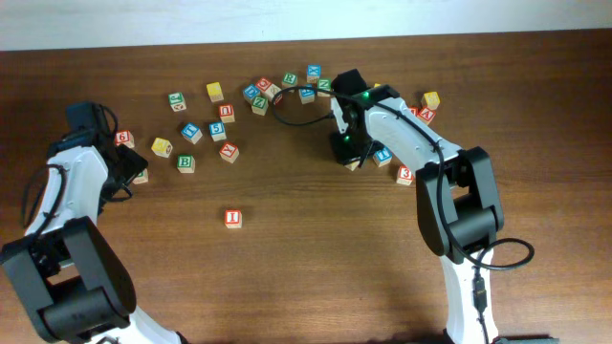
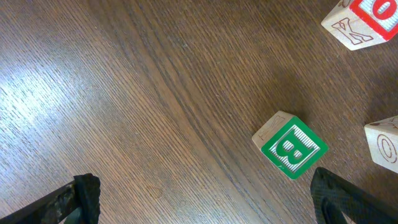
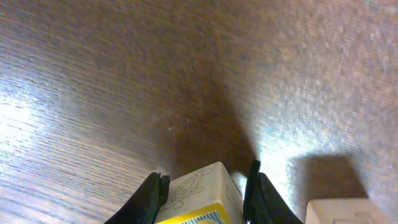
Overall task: Spell out ICRA
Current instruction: 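Close the right gripper on the yellow C block and lift it, then carry the yellow C block toward the red I block in the center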
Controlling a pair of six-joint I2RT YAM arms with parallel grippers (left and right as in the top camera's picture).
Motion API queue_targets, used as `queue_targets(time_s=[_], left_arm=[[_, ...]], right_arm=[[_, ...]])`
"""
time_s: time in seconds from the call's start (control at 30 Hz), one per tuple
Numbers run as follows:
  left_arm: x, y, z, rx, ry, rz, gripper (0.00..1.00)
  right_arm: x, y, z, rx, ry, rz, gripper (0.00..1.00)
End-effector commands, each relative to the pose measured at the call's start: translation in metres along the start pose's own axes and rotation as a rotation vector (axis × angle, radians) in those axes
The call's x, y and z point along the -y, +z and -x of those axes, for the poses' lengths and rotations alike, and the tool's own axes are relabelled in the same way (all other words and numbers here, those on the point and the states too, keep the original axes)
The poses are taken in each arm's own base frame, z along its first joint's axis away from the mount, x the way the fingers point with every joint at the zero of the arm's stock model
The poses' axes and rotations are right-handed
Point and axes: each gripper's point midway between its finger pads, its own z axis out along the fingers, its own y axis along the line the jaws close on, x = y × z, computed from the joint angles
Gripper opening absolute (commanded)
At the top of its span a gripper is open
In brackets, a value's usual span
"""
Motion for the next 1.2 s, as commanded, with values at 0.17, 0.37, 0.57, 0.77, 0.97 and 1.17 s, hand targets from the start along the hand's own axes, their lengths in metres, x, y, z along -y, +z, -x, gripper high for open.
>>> queue_targets(time_s=[0.17, 0.37, 0.57, 0.77, 0.97, 1.17], left_arm=[[-0.002, -0.007, 0.003, 0.016, -0.009, -0.006, 0.99], [-0.002, -0.007, 0.003, 0.016, -0.009, -0.006, 0.99], [-0.002, -0.007, 0.003, 0.016, -0.009, -0.006, 0.99], [-0.002, -0.007, 0.003, 0.016, -0.009, -0.006, 0.99], [-0.002, -0.007, 0.003, 0.016, -0.009, -0.006, 0.99], [-0.002, -0.007, 0.003, 0.016, -0.009, -0.006, 0.99]], right_arm=[[-0.005, 0.006, -0.009, -0.042, 0.149, 0.001, 0.52], [-0.004, 0.005, -0.013, -0.06, 0.065, 0.0, 0.38], [-0.004, 0.005, -0.019, -0.08, -0.12, 0.006, 0.38], [-0.004, 0.005, -0.023, -0.097, -0.059, 0.004, 0.32], [-0.007, 0.005, -0.023, -0.099, -0.058, 0.024, 0.32], [-0.007, 0.005, -0.022, -0.096, -0.057, 0.029, 0.14]])
